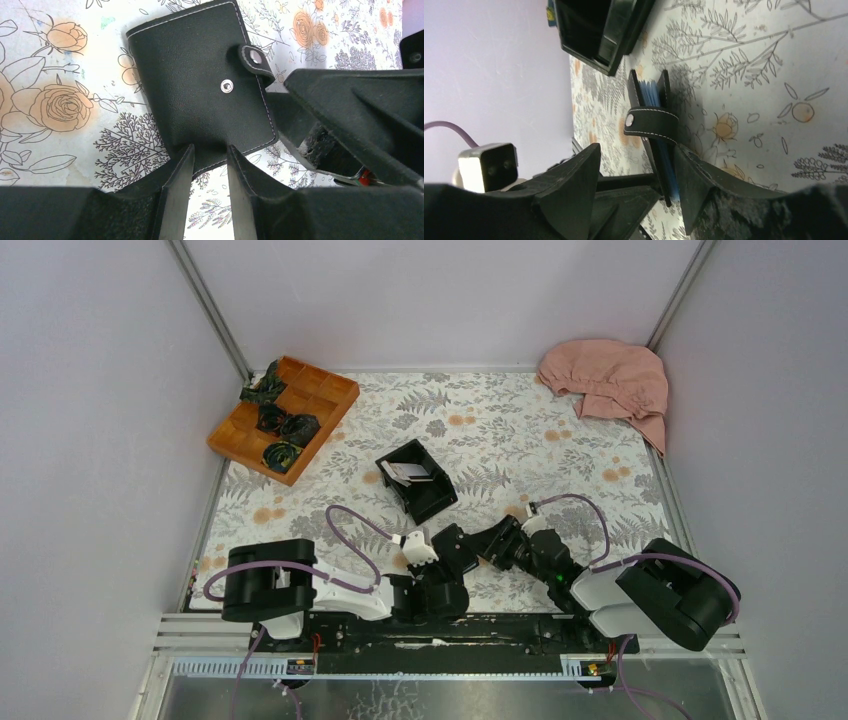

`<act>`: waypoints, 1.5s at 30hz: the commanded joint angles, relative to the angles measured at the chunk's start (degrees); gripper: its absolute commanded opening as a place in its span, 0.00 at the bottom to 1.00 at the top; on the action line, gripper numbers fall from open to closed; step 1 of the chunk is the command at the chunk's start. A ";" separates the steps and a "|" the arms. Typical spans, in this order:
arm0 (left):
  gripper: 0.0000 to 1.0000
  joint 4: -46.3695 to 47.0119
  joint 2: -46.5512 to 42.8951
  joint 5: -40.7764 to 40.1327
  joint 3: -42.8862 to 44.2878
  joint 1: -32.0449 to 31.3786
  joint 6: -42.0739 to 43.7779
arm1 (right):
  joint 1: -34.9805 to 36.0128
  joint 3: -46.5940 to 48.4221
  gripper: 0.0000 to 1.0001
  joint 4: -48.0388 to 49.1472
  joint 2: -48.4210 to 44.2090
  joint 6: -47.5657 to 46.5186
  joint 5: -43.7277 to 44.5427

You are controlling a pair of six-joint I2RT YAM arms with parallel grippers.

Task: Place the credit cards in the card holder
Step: Close the card holder at the center of the board.

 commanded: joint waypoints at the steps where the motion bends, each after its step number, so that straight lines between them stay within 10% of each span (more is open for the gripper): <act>1: 0.39 -12.79 2.74 2.88 -4.07 2.05 1.66 | -0.05 -5.66 0.62 9.35 -0.44 2.33 5.14; 15: 0.41 -16.65 -1.14 0.54 -4.74 2.12 -0.52 | -1.22 -1.28 0.59 -22.38 -17.89 -3.56 13.00; 32: 0.60 -17.32 -10.91 -5.65 -6.32 2.08 -0.81 | -2.69 -0.44 0.54 1.53 8.84 0.74 4.70; 45: 0.65 -16.59 -19.00 -6.35 -7.89 1.80 1.86 | -1.39 -1.96 0.55 -2.37 3.14 0.24 4.57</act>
